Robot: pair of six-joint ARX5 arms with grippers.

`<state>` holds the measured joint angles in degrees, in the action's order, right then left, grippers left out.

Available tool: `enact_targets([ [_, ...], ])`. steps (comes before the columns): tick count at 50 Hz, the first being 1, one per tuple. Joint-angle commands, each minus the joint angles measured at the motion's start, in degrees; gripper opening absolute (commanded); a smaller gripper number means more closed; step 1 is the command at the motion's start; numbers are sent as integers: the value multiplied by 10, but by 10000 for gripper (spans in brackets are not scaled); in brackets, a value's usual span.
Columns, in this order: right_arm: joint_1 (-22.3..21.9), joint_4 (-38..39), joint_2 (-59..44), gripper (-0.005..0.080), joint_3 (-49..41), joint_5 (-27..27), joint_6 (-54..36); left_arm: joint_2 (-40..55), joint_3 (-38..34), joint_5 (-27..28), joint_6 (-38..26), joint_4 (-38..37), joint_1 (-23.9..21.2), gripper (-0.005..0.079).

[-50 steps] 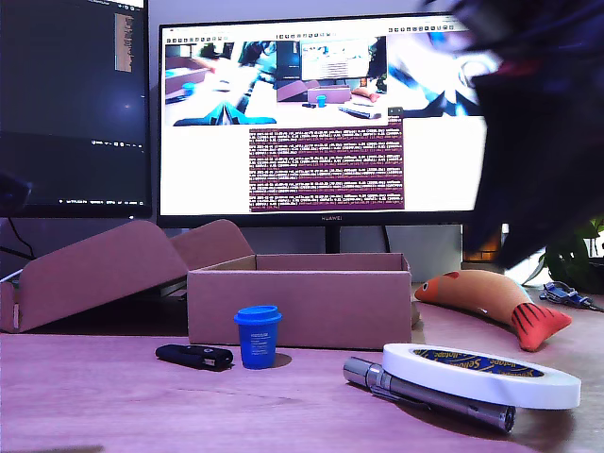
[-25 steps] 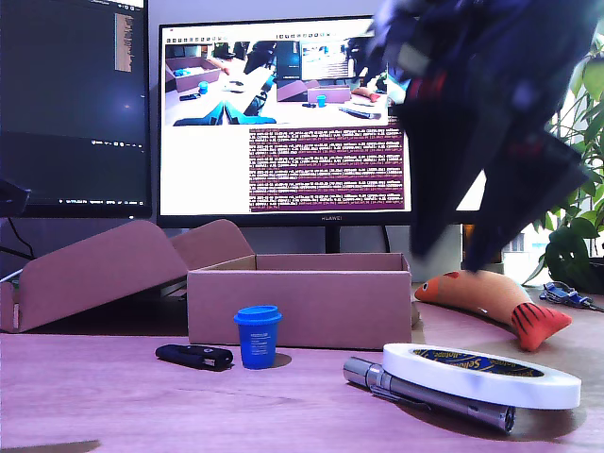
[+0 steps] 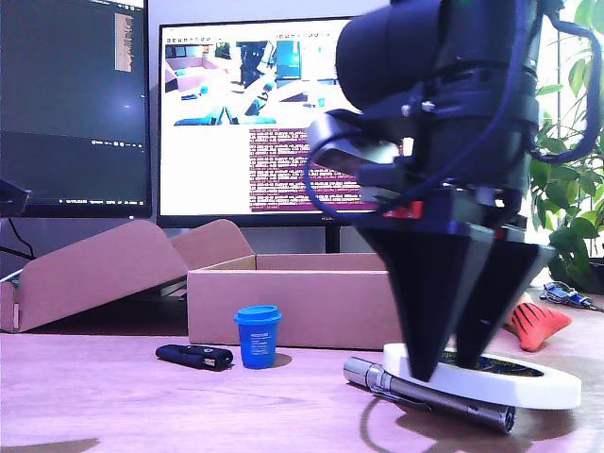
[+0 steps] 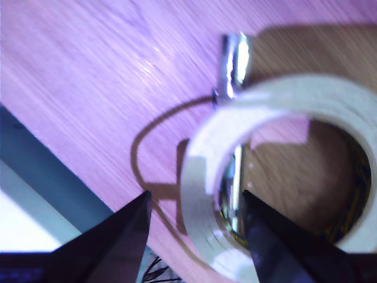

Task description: Pick up the tape roll and place it inside the cardboard box

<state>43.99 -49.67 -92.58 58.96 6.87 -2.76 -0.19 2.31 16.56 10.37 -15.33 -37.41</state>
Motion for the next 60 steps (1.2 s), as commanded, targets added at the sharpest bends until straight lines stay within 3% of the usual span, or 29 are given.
enact_targets([
  [1,2,4,-10,439,0,-2,-8,-5,-13,0,2,3,-1,-19],
  [21,3,4,-35,408,0,-2,-22,-5,-13,-2,3,3,-1,-19],
  [36,3,2,-35,185,0,-2,-23,-5,-13,-2,8,3,-1,-19],
  [47,2,-6,-35,150,0,-2,-23,-5,-13,-2,8,3,-1,-19],
  [60,2,-10,-35,40,0,-2,-33,-5,-13,-2,8,3,-1,-19],
])
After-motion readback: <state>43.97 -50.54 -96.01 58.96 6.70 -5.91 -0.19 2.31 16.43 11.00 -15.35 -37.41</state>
